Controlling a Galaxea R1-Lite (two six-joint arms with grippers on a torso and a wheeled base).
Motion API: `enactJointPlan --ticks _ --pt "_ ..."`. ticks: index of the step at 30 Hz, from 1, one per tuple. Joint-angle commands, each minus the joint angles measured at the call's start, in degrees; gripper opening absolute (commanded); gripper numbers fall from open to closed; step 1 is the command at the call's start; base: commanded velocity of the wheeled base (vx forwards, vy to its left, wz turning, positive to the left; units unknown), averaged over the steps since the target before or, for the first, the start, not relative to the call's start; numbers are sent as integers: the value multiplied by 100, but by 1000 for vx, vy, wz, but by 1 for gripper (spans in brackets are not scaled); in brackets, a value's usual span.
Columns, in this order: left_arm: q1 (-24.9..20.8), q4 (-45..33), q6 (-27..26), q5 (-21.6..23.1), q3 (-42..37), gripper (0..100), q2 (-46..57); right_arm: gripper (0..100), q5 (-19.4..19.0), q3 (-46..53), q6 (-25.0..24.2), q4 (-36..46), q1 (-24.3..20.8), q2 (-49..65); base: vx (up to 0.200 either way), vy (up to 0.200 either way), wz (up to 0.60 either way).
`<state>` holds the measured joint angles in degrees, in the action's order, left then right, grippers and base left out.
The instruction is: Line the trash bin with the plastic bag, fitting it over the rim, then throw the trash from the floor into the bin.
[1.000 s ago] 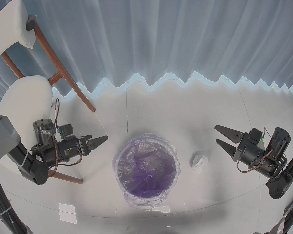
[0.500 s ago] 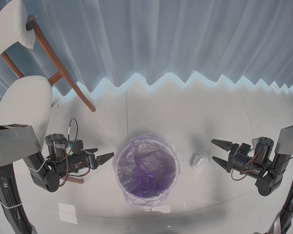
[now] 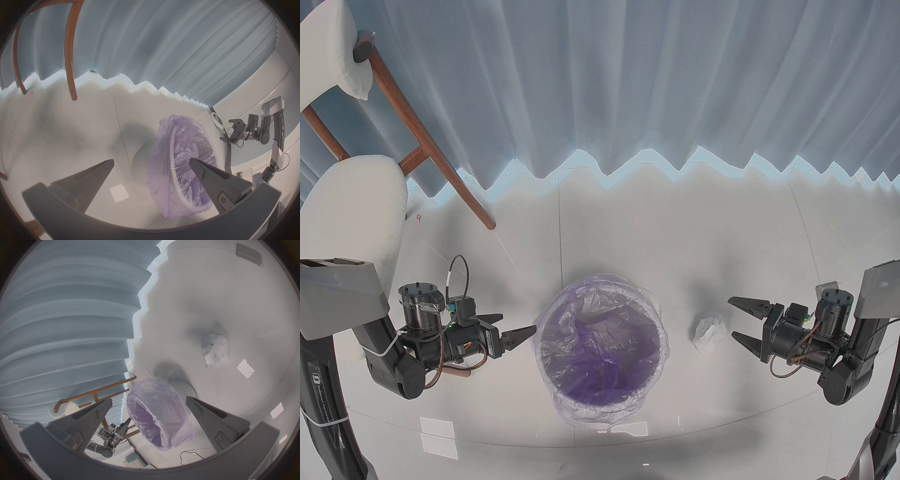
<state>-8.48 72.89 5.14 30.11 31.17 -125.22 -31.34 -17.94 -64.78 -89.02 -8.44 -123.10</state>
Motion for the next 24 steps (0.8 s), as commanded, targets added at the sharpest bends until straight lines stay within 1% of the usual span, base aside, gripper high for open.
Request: enactJointPlan --ticks 1,13,24 --pt "-4 15 -13 -14 56 100 -204 100 -3 1 9 -98 0 -135 0 0 0" --pt "-110 604 -22 -278 231 100 -943 100 -3 -25 27 -98 0 -232 0 0 0" --pt "-57 613 48 -339 416 100 -890 100 -3 -16 53 -98 0 -276 0 0 0"
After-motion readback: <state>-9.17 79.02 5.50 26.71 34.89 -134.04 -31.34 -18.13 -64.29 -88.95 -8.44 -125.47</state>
